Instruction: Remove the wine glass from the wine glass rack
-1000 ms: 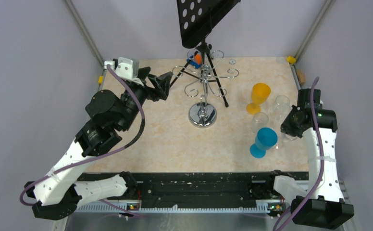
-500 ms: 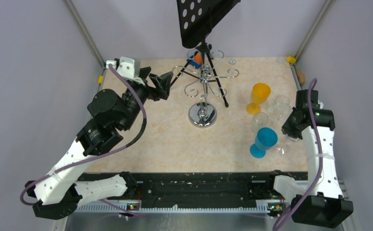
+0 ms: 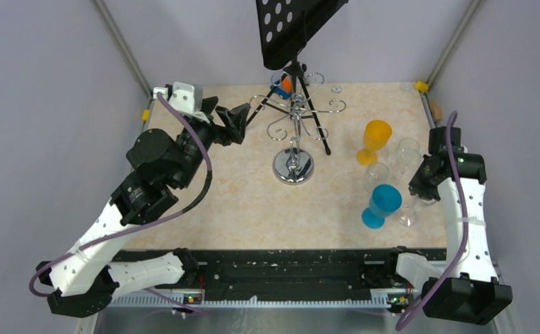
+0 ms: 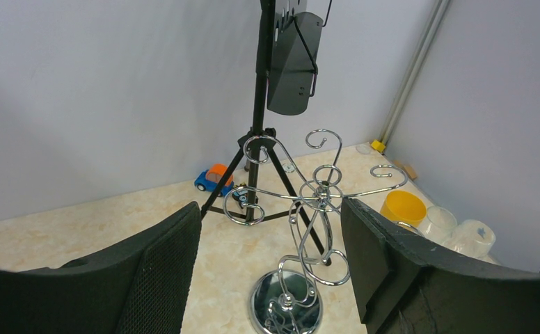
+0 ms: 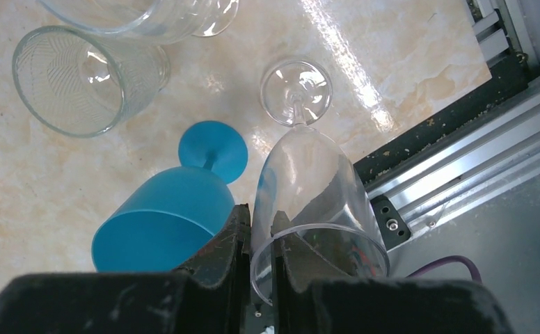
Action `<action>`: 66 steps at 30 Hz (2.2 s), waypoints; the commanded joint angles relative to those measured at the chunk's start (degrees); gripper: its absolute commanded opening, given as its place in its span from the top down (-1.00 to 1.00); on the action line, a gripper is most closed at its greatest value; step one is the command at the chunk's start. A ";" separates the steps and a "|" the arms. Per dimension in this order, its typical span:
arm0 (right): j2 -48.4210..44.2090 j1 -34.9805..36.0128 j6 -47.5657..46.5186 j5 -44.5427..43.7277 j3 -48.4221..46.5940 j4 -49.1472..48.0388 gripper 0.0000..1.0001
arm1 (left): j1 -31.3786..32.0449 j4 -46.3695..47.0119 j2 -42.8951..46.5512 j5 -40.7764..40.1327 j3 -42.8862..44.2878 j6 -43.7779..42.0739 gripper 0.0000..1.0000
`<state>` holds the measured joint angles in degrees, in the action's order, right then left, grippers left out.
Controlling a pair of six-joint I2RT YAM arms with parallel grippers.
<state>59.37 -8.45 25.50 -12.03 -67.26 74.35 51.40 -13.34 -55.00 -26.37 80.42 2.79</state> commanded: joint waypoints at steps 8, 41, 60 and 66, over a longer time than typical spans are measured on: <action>-0.36 -0.61 -0.10 5.80 1.94 -2.69 1.00 | -0.33 1.74 0.34 -0.63 0.19 -0.94 -0.54; -2.79 -0.61 -0.95 4.31 -27.49 -8.28 0.03 | -0.42 -12.90 7.51 -15.18 -0.04 8.98 -0.63; -12.95 -0.61 0.84 10.48 -29.35 -32.75 -0.87 | -0.42 -30.25 20.17 -21.24 0.79 22.09 -0.97; -14.26 -0.61 0.85 9.14 -30.16 -33.22 -0.90 | -0.42 -28.24 20.14 -19.62 2.07 19.25 -0.97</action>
<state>46.39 -8.45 26.04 -2.07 -95.04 44.53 51.09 -43.22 -34.11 -46.50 79.94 23.86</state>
